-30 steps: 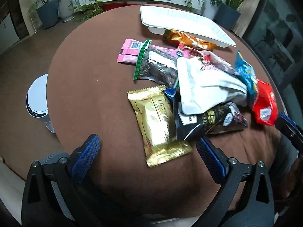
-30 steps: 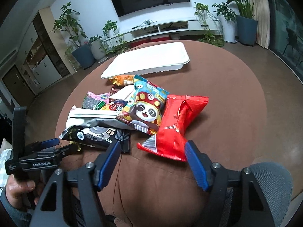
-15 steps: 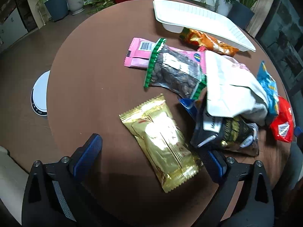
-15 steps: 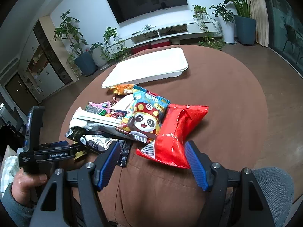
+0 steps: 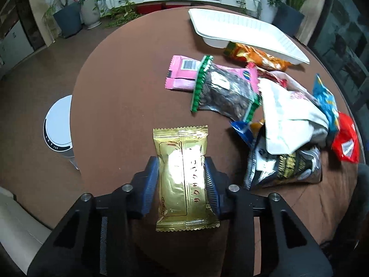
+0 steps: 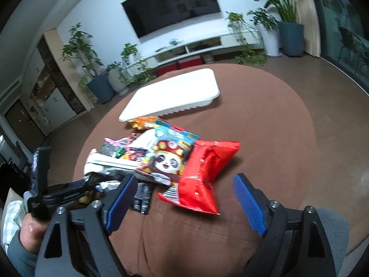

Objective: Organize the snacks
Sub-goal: 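Grasp the gold wrapper with the left tool while the right tool grasps the red chip bag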

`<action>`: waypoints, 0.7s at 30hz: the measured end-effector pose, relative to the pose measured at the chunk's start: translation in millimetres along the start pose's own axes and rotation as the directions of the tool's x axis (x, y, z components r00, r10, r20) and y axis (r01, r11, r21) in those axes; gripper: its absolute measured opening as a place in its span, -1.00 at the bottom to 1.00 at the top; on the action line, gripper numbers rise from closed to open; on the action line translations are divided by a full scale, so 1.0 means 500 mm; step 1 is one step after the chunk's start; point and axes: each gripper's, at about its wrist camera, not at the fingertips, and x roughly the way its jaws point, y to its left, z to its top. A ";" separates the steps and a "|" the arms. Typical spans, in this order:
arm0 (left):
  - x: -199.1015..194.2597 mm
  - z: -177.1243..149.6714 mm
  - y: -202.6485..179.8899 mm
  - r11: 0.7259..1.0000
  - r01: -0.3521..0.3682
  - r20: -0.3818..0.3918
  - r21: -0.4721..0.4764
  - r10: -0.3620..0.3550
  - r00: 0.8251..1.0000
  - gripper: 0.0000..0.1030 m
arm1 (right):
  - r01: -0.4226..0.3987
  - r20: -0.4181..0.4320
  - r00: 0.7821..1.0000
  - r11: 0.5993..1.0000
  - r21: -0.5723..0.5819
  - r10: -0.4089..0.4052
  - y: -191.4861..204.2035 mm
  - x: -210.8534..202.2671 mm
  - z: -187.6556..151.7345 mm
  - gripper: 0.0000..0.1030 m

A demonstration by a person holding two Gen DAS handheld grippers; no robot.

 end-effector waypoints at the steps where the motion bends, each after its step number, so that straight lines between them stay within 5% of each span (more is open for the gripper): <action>1: -0.003 -0.004 -0.002 1.000 0.003 0.002 0.012 -0.003 1.000 -0.35 | 0.017 -0.008 1.000 1.000 0.005 -0.017 -0.004 0.004 0.002 0.70; 8: -0.021 -0.033 -0.029 0.996 0.051 0.014 0.074 -0.053 0.999 -0.40 | 0.034 -0.082 0.996 0.999 0.024 -0.032 -0.012 0.031 0.011 0.68; 21: -0.039 -0.067 0.001 0.982 0.187 0.032 -0.003 -0.187 0.982 -0.44 | 0.012 -0.250 0.968 0.998 0.064 0.004 -0.026 0.128 0.040 0.49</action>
